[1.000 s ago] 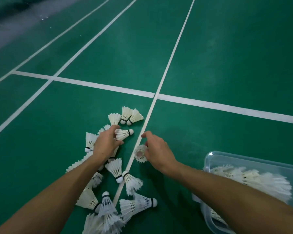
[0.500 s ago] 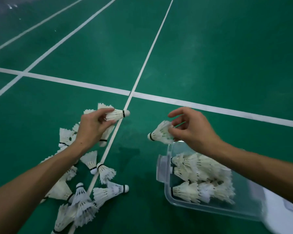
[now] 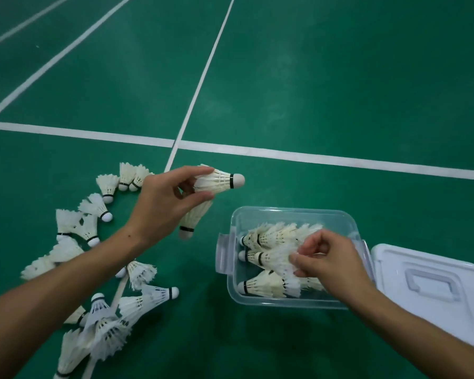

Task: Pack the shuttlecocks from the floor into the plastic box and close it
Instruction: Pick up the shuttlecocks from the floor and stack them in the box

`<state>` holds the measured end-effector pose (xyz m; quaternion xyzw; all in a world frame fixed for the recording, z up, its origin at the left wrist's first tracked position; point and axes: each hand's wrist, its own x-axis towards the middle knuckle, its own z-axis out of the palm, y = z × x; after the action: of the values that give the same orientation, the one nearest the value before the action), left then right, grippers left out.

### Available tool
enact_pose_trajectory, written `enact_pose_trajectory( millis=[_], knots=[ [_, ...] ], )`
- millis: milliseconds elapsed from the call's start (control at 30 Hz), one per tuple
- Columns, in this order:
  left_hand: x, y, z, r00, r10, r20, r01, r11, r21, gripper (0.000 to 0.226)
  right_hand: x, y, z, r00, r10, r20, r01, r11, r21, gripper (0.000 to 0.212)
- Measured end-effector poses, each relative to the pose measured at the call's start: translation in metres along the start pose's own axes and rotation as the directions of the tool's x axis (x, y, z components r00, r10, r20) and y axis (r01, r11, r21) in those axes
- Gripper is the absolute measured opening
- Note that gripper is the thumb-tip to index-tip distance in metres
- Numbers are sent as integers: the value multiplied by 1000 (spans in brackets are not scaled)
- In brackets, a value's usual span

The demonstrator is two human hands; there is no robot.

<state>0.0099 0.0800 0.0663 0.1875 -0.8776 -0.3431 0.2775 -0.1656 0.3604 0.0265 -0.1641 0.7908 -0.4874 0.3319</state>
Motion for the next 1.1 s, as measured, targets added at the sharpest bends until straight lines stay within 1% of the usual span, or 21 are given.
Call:
enact_pose_trajectory(
  millis=[100,233,333,433,533,567,667,733,800,867,967,1033,1100],
  knots=[
    [-6,-3,4,1000,2,26,-2,1000,7,47,7,19,30,999,27,25,-25,997,-67,25],
    [-10,-6,7,999,-6,39,6,1000,11,47,15,26,54,1000,-12,28,17,978,-208,25],
    [-14,-3,8,998,-2,63,1,1000,15,47,21,33,59,999,-54,-7,49,944,-326,28],
    [-16,2,10,996,23,83,-24,999,22,47,28,38,56,996,-91,-18,72,883,-464,32],
    [-18,4,11,995,24,97,-25,1000,7,46,31,39,56,996,-85,18,81,833,-547,34],
    [-18,5,11,994,25,102,-26,1000,7,46,31,38,58,996,-91,24,88,807,-584,35],
    [-19,8,12,992,29,121,-29,1000,-4,46,31,32,60,991,-132,35,117,684,-720,41],
    [-20,12,15,990,33,137,-31,999,-17,49,31,31,58,988,-149,39,128,650,-749,42],
    [-20,15,18,989,-1,150,8,999,-42,53,31,32,56,989,-142,46,130,668,-732,41],
    [-18,18,19,985,-35,168,46,997,-57,50,29,32,50,993,-107,55,117,738,-665,39],
    [-13,23,20,976,32,217,-28,999,-23,35,26,27,34,994,-60,94,102,836,-539,36],
    [-9,28,23,962,90,258,-89,996,-16,27,22,18,18,991,-32,131,82,915,-395,34],
    [-4,31,26,946,112,303,-108,994,-31,25,18,5,2,986,-25,168,65,970,-236,33]
  ],
)
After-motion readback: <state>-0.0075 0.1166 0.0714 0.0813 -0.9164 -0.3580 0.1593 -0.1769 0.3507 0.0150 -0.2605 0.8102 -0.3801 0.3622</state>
